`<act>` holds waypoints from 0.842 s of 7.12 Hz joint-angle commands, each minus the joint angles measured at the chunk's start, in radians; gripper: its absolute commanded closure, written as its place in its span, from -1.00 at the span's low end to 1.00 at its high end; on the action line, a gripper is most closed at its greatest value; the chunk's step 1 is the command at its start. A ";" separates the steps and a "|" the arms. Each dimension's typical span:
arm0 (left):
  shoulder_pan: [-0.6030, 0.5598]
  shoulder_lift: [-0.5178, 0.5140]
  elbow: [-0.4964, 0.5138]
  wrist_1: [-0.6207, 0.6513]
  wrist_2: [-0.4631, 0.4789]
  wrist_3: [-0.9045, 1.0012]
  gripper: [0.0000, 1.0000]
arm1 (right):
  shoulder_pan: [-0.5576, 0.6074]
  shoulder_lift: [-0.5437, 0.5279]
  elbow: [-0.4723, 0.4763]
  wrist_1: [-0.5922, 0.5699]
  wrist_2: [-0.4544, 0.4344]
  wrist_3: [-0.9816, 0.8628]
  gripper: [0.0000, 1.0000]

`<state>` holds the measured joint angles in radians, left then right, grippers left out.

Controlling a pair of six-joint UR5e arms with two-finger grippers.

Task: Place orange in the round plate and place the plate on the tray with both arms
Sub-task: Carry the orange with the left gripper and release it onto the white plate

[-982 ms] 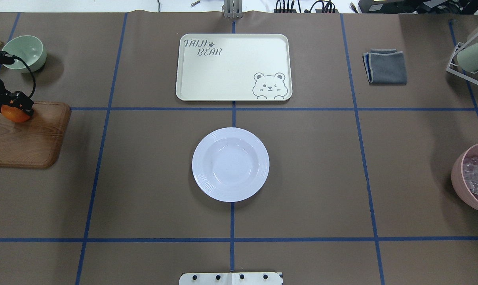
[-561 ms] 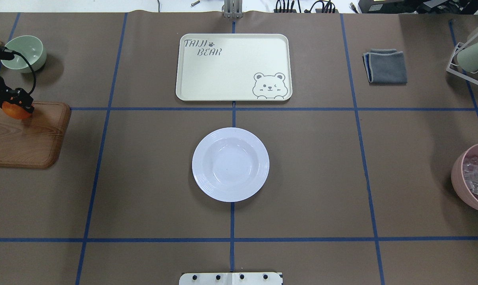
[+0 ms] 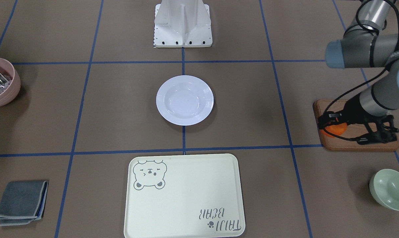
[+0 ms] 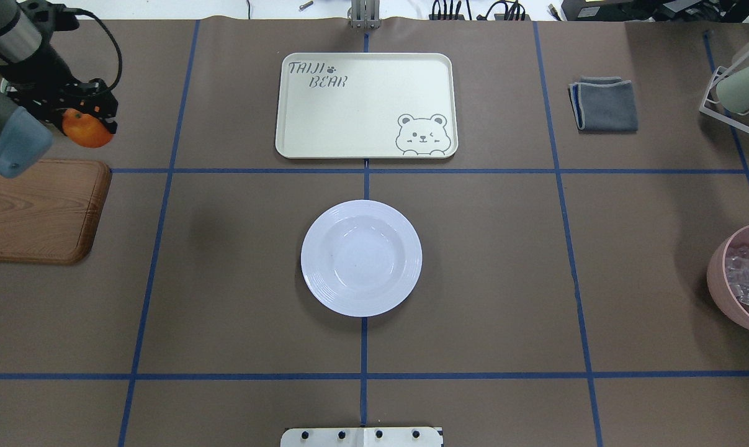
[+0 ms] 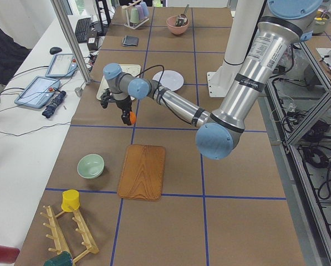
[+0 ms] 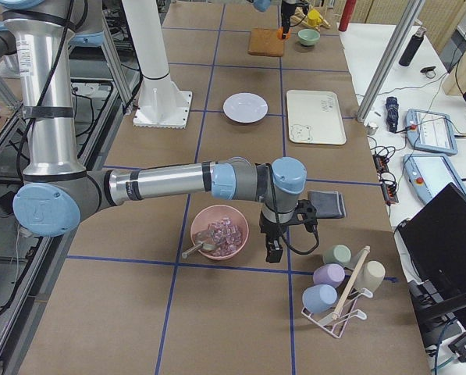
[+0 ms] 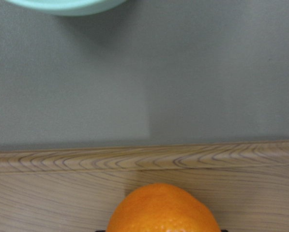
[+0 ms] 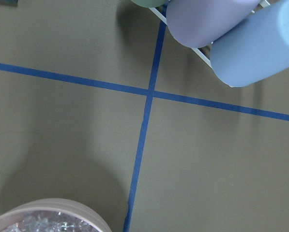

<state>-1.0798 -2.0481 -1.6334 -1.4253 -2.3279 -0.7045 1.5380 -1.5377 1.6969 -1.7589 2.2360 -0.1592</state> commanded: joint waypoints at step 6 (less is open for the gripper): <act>0.494 -0.320 -0.048 0.002 0.180 -0.720 1.00 | -0.001 0.027 0.015 0.001 0.036 0.084 -1.00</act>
<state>-0.6453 -2.3354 -1.7173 -1.4163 -2.2070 -1.3970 1.5371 -1.5147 1.7066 -1.7595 2.2636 -0.0843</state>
